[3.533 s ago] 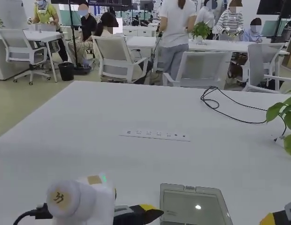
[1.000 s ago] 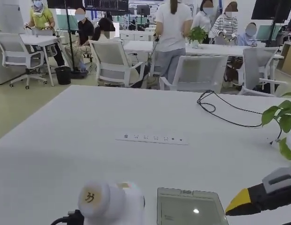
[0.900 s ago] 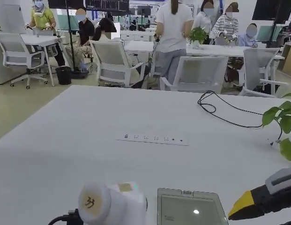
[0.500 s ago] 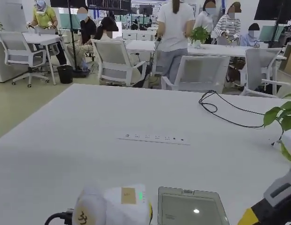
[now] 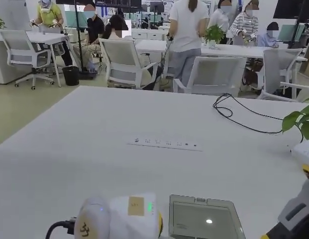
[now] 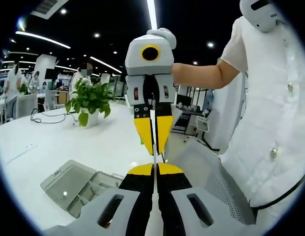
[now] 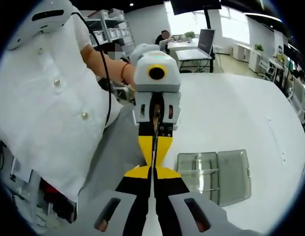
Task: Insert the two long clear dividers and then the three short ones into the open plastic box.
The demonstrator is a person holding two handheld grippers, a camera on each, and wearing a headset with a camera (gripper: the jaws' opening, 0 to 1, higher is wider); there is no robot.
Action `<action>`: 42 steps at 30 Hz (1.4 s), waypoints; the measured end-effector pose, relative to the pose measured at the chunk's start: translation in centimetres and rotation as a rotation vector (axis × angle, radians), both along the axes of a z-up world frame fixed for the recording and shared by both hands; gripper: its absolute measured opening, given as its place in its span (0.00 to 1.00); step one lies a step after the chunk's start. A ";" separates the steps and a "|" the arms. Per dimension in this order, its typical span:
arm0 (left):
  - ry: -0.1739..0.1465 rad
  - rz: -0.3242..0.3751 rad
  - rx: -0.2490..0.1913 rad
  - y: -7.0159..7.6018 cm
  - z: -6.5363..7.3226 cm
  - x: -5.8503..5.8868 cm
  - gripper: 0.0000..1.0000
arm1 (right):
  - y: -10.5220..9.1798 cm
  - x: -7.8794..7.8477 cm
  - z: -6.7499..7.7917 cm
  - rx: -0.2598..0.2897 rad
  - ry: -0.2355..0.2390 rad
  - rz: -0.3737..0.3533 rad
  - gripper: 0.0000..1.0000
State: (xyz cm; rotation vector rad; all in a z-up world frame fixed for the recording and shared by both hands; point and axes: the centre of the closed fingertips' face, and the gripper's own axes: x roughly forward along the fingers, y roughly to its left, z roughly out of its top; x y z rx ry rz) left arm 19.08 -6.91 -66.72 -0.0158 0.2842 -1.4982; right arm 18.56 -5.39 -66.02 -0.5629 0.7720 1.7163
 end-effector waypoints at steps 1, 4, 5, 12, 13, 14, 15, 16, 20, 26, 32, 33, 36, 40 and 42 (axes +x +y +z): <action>0.000 0.001 0.004 0.0 -0.1 0.0 0.00 | 0.0 0.0 0.0 0.000 0.003 0.000 0.03; -0.002 0.002 0.005 0.0 -0.1 0.0 0.00 | 0.0 -0.1 -0.1 0.003 0.001 -0.001 0.03; -0.001 0.002 0.004 0.0 -0.1 0.0 0.00 | 0.0 0.0 -0.1 0.004 0.000 -0.002 0.03; -0.014 0.001 0.006 0.1 -0.2 -0.1 0.00 | 0.0 -0.1 -0.1 0.003 -0.008 0.003 0.03; -0.016 0.002 0.008 0.1 -0.2 -0.1 0.00 | 0.0 -0.1 -0.2 0.002 -0.010 0.005 0.03; -0.017 0.003 0.009 0.1 -0.2 -0.1 0.00 | 0.0 -0.1 -0.2 0.002 -0.012 0.005 0.03; -0.018 0.002 0.010 0.1 -0.2 -0.1 0.00 | 0.0 -0.1 -0.2 0.001 -0.013 0.006 0.03; -0.019 0.003 0.011 0.1 -0.3 -0.2 0.00 | 0.0 -0.1 -0.3 0.001 -0.014 0.007 0.03; -0.021 0.005 0.013 0.2 -0.4 -0.1 0.00 | 0.0 0.0 -0.4 -0.006 -0.018 0.005 0.03; -0.017 0.022 0.017 0.5 -0.5 0.1 0.02 | 0.0 0.1 -0.2 -0.001 -0.023 0.002 0.03; -0.008 0.041 0.025 1.1 -0.8 0.5 0.06 | -0.1 0.7 0.1 0.008 -0.035 -0.015 0.03; -0.008 0.045 0.026 1.1 -0.8 0.5 0.07 | -0.1 0.8 0.2 0.010 -0.036 -0.017 0.03; -0.008 0.055 0.030 1.4 -0.9 0.7 0.08 | -0.2 1.1 0.3 0.014 -0.043 -0.027 0.03; -0.008 0.072 0.042 1.8 -1.2 0.9 0.12 | -0.3 1.5 0.4 0.019 -0.052 -0.041 0.03; -0.008 0.079 0.044 2.1 -1.3 1.0 0.13 | -0.3 1.6 0.4 0.018 -0.059 -0.046 0.03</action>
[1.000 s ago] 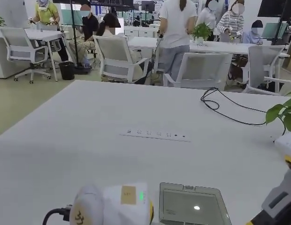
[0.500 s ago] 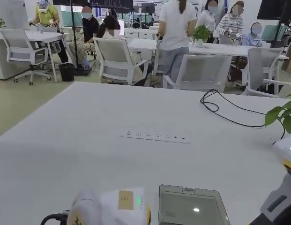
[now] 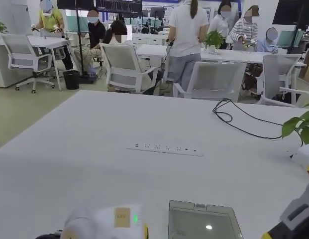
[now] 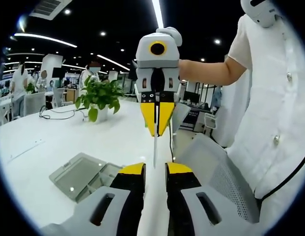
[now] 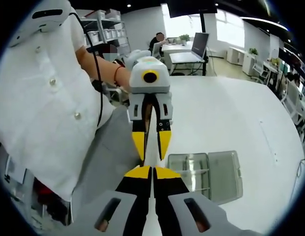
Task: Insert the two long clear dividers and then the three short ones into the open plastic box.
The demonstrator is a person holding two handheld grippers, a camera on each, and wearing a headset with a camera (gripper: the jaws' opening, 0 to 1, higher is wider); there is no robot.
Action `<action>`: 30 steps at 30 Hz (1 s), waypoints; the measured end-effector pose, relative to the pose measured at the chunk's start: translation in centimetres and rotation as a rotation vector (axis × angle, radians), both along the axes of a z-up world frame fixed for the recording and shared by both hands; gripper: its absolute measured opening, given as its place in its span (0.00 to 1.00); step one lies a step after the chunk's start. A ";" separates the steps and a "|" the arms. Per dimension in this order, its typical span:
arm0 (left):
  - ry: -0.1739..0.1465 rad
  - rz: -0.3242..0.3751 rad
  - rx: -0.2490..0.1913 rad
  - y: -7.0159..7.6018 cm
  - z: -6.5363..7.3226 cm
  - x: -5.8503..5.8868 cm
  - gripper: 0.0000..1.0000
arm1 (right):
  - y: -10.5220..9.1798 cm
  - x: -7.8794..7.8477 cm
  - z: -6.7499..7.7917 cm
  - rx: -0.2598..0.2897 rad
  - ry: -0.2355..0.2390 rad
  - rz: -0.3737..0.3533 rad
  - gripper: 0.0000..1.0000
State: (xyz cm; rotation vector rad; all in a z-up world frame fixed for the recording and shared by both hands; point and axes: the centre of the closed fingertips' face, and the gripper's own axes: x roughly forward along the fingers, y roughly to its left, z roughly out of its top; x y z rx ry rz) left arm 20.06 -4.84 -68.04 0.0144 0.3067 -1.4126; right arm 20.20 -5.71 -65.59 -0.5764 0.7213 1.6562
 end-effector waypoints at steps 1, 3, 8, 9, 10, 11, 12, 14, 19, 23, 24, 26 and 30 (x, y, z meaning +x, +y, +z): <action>0.000 0.003 0.002 0.1 0.0 0.0 0.14 | 0.0 0.1 0.0 0.001 -0.002 -0.003 0.03; -0.003 0.015 0.008 0.4 -0.2 0.2 0.17 | -0.2 0.5 0.0 0.001 -0.004 -0.012 0.03; -0.006 0.049 0.031 1.1 -1.0 0.7 0.29 | -0.4 1.2 -0.2 -0.005 -0.021 -0.034 0.03; -0.005 0.055 0.033 1.3 -1.1 0.7 0.31 | -0.4 1.4 -0.2 -0.006 -0.025 -0.039 0.03; -0.006 0.058 0.036 1.4 -1.2 0.8 0.32 | -0.5 1.5 -0.3 -0.007 -0.026 -0.041 0.03; -0.007 0.059 0.039 1.6 -1.2 0.8 0.32 | -0.5 1.6 -0.3 -0.008 -0.028 -0.043 0.03; -0.006 0.063 0.043 1.7 -1.4 0.8 0.33 | -0.5 1.8 -0.4 -0.010 -0.032 -0.046 0.03; -0.004 0.072 0.053 2.0 -1.8 0.9 0.35 | -0.5 2.0 -0.6 -0.013 -0.035 -0.051 0.03; -0.011 0.091 0.076 2.7 -2.4 1.3 0.42 | -0.6 2.8 -1.1 -0.019 -0.046 -0.058 0.03; -0.006 0.107 0.087 3.1 -2.9 1.6 0.47 | -0.5 3.4 -1.4 -0.025 -0.053 -0.067 0.03; -0.006 0.111 0.088 3.2 -3.0 1.7 0.50 | -0.5 3.6 -1.5 -0.026 -0.056 -0.071 0.03; -0.004 0.114 0.090 3.4 -3.1 1.7 0.53 | -0.4 3.9 -1.7 -0.028 -0.058 -0.076 0.03; 0.000 0.117 0.101 3.7 -3.5 1.8 0.58 | -0.3 4.5 -2.2 -0.032 -0.062 -0.089 0.03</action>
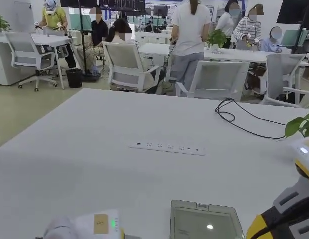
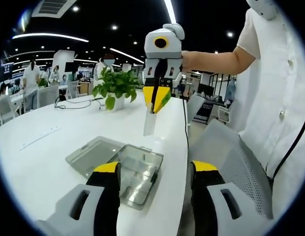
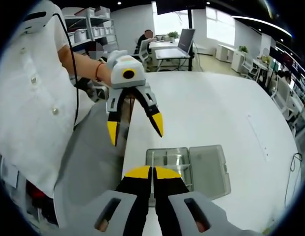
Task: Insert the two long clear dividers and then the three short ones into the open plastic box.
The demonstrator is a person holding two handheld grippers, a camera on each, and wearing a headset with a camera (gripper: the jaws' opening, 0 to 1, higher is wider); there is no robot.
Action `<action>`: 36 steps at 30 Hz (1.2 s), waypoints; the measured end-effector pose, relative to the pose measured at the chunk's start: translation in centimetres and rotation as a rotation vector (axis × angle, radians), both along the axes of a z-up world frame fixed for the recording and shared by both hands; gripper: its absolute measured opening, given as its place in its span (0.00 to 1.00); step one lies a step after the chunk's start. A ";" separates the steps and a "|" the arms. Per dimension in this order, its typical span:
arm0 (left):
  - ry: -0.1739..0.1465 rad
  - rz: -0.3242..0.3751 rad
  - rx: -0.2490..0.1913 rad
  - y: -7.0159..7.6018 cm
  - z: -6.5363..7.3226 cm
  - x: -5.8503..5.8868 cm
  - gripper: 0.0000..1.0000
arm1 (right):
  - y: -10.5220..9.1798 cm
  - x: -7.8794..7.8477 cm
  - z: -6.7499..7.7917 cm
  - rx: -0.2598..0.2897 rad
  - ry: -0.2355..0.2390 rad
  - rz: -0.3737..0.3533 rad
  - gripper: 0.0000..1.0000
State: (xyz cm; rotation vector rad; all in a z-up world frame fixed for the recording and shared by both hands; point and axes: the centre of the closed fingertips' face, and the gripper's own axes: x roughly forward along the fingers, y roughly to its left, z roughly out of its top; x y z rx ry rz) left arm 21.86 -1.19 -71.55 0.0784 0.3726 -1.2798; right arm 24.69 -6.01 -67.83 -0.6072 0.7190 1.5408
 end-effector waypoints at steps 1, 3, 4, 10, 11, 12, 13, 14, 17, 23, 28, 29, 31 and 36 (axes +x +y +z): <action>0.000 0.002 0.007 0.1 -0.2 0.0 0.60 | 0.0 0.1 -0.2 -0.002 -0.001 -0.002 0.03; 0.003 0.005 0.009 0.3 -0.3 0.1 0.63 | -0.1 0.5 -0.6 -0.002 0.002 -0.006 0.03; 0.010 0.009 0.008 0.4 -0.4 0.1 0.65 | -0.1 0.6 -0.8 -0.002 0.003 -0.007 0.03; 0.028 0.018 0.019 0.9 -1.0 0.1 0.74 | 0.2 1.2 -2.0 -0.012 0.002 -0.020 0.03; 0.030 0.020 0.020 0.9 -1.1 0.1 0.75 | 0.2 1.3 -2.2 -0.014 0.000 -0.022 0.03; 0.031 0.023 0.022 1.0 -1.2 0.1 0.76 | 0.2 1.4 -2.4 -0.016 -0.001 -0.025 0.03; 0.031 0.027 0.024 1.0 -1.2 0.2 0.78 | 0.2 1.5 -2.6 -0.016 -0.002 -0.027 0.03; 0.031 0.031 0.027 1.1 -1.3 0.3 0.81 | 0.2 1.7 -2.8 -0.017 -0.001 -0.030 0.03; 0.034 0.030 0.032 1.2 -1.6 0.2 0.82 | 0.2 2.1 -3.6 -0.020 0.001 -0.038 0.03; 0.045 0.033 0.038 1.5 -1.9 0.2 0.88 | 0.4 2.6 -5.3 -0.024 0.004 -0.045 0.03; 0.047 0.035 0.045 1.7 -2.1 0.1 0.91 | 0.4 2.6 -6.2 -0.032 0.002 -0.045 0.03; 0.049 0.035 0.044 1.7 -2.1 0.1 0.92 | 0.3 2.7 -6.3 -0.033 0.002 -0.047 0.03; 0.052 0.035 0.046 1.8 -2.2 0.0 0.92 | 0.3 2.8 -6.7 -0.037 0.000 -0.050 0.03; 0.053 0.033 0.048 1.8 -2.2 -0.1 0.92 | 0.2 3.0 -7.3 -0.050 0.000 -0.051 0.03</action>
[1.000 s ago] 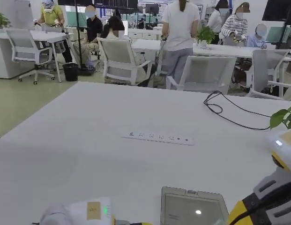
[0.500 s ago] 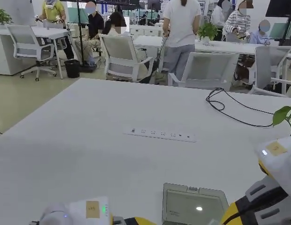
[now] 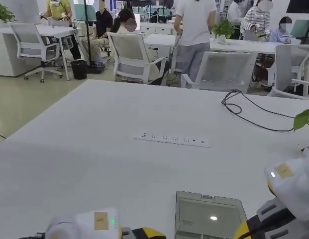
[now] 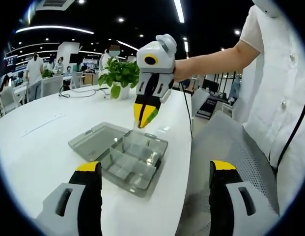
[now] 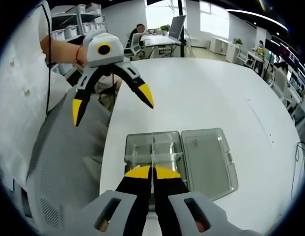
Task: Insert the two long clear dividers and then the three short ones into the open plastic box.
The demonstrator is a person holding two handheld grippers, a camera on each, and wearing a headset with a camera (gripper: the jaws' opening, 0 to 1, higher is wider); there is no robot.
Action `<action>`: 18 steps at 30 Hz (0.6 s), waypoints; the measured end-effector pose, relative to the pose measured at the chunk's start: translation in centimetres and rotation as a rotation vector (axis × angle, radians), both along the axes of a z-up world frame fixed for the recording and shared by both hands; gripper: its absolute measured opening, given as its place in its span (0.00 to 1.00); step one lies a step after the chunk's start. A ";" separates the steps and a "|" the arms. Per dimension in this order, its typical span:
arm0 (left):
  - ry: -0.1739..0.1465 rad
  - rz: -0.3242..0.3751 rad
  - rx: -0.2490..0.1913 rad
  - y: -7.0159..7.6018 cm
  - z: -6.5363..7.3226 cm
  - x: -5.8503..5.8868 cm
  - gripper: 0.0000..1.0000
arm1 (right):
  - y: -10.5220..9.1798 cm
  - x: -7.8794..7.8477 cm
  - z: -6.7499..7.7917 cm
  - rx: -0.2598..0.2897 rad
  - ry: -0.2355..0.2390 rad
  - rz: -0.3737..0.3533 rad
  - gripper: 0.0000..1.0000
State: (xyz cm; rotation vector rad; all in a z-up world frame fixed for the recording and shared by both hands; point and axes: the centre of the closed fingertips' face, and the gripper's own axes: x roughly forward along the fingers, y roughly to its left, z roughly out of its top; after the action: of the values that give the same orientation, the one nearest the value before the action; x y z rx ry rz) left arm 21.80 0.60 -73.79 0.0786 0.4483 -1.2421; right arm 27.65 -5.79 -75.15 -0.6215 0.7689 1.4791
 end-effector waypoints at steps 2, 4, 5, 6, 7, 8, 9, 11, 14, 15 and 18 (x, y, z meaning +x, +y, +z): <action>0.000 0.002 0.000 0.0 0.0 0.0 0.92 | 0.0 0.0 -0.1 0.000 -0.004 0.001 0.03; 0.004 0.004 -0.001 0.1 0.0 0.0 0.92 | 0.0 0.0 -0.3 -0.002 -0.001 -0.002 0.03; 0.002 0.003 -0.001 0.0 0.0 0.0 0.92 | -0.1 0.1 -0.4 -0.005 -0.002 -0.001 0.03; 0.000 0.002 -0.002 0.0 0.1 0.0 0.91 | -0.1 0.1 -0.4 -0.006 -0.004 -0.001 0.03; 0.000 0.002 -0.003 0.0 0.1 -0.1 0.91 | -0.1 0.1 -0.5 -0.007 -0.004 -0.001 0.03; 0.002 0.003 -0.004 0.0 0.1 -0.1 0.91 | -0.1 0.1 -0.6 -0.008 -0.004 0.001 0.03; 0.001 0.003 -0.005 0.0 0.1 -0.1 0.91 | -0.1 0.1 -0.7 -0.011 -0.003 0.001 0.03; 0.002 0.005 -0.007 0.0 0.1 -0.1 0.92 | -0.2 0.1 -0.9 -0.012 -0.001 -0.001 0.03; 0.002 0.005 -0.006 0.0 0.1 -0.1 0.92 | -0.1 0.1 -1.0 -0.010 -0.005 -0.001 0.03; 0.003 0.005 -0.007 0.0 0.1 -0.1 0.92 | -0.1 0.1 -1.0 -0.009 -0.007 0.000 0.03; 0.005 0.006 -0.004 0.1 0.0 -0.1 0.92 | 0.1 0.0 -1.1 -0.005 -0.020 0.016 0.03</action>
State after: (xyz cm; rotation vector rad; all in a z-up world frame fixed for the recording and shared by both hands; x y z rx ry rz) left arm 21.71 0.67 -73.80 0.0705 0.4497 -1.2377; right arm 27.60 -5.69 -76.23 -0.6466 0.7535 1.4834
